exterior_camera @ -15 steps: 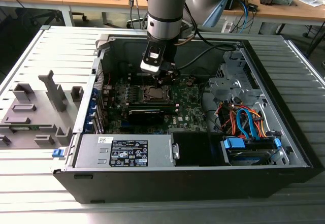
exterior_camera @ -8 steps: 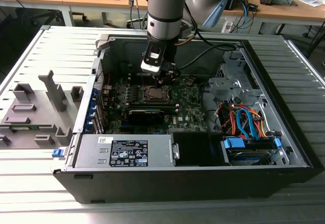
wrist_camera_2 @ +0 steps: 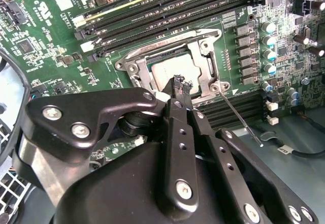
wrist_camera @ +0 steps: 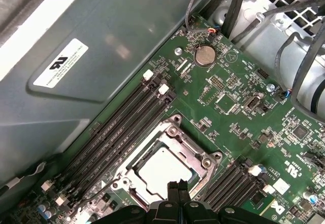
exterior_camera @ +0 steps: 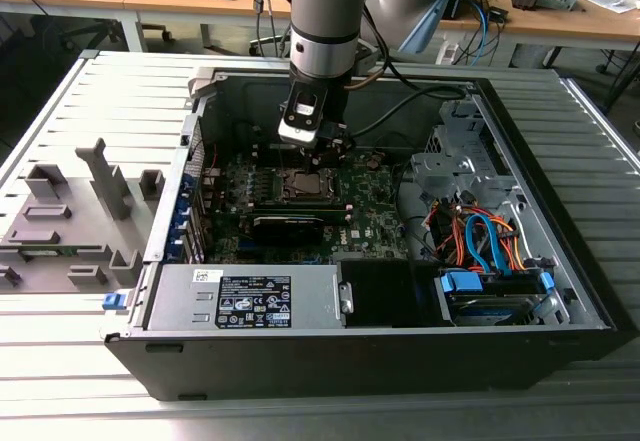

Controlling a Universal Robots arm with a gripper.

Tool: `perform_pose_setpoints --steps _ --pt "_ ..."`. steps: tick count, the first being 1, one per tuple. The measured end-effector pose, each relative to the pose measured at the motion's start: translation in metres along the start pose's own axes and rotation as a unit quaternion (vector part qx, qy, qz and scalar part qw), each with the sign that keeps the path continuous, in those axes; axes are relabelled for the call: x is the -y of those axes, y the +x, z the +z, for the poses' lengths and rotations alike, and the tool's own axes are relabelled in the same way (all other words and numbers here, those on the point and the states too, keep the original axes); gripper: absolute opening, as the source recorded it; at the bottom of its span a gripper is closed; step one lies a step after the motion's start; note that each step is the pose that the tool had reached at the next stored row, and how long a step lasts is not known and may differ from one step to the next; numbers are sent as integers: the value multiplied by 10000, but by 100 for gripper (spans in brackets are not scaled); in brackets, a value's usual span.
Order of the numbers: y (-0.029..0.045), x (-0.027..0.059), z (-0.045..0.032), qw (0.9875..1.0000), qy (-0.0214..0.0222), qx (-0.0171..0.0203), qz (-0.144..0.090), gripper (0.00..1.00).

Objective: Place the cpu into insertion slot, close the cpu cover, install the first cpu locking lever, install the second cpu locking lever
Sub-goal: 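Install the first cpu locking lever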

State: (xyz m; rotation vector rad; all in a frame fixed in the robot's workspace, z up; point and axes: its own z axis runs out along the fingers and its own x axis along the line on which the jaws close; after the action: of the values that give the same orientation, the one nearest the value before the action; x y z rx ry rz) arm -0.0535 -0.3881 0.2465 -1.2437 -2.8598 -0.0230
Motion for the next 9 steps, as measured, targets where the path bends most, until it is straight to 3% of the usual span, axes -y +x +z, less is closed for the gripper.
perform_pose_setpoints --steps 9 --pt "0 0 0 10000 2 0 -75 11"
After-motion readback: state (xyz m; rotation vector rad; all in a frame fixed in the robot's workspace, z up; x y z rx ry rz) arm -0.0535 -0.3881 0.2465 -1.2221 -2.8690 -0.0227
